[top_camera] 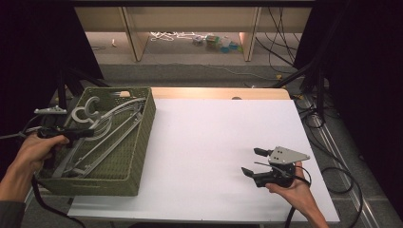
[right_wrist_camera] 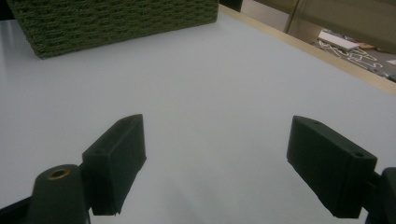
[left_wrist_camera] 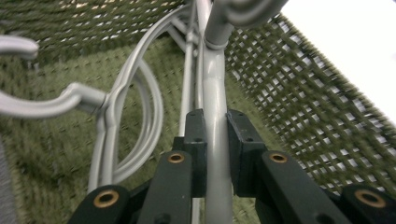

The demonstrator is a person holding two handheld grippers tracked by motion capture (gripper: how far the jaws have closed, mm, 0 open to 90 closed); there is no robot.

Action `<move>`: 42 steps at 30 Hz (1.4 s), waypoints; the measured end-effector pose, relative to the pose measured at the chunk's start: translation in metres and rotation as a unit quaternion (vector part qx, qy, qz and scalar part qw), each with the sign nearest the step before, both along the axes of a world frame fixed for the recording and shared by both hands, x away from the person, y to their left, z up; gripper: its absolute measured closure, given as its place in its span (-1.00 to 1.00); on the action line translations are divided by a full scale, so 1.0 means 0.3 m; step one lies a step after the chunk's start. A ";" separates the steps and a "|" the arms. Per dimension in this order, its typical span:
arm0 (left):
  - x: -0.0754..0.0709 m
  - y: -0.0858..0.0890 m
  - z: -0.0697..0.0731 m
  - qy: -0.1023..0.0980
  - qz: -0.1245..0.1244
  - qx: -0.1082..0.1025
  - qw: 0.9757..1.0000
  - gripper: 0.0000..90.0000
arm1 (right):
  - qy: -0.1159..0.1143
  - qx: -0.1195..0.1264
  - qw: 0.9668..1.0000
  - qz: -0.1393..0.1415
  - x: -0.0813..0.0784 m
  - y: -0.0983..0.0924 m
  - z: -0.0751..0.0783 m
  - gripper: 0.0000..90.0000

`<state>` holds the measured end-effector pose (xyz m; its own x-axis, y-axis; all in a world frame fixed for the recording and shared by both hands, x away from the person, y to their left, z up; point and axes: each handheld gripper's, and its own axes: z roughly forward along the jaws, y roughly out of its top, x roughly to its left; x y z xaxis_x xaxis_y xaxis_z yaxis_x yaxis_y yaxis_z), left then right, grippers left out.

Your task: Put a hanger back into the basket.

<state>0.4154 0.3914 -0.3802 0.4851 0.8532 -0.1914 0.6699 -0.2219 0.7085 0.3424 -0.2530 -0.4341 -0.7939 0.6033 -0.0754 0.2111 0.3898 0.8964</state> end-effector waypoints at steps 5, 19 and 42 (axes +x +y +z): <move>0.003 0.012 -0.030 0.006 0.018 0.010 1.000 0.75 | 0.009 -0.005 1.000 0.004 -0.002 0.001 0.002 -0.55; 0.035 0.053 -0.075 0.018 0.064 0.059 0.996 0.59 | 0.007 -0.004 1.000 0.002 0.001 -0.003 0.001 -0.55; -0.109 -0.008 0.080 -0.089 0.137 0.019 0.986 0.05 | 0.004 -0.002 1.000 0.001 0.002 0.001 -0.004 -0.55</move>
<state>0.3825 0.3889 -0.3561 0.2591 0.9616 -0.0899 0.5736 -0.0783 0.8154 0.3430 -0.2526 -0.4354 -0.7958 0.6014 -0.0708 0.2181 0.3938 0.8929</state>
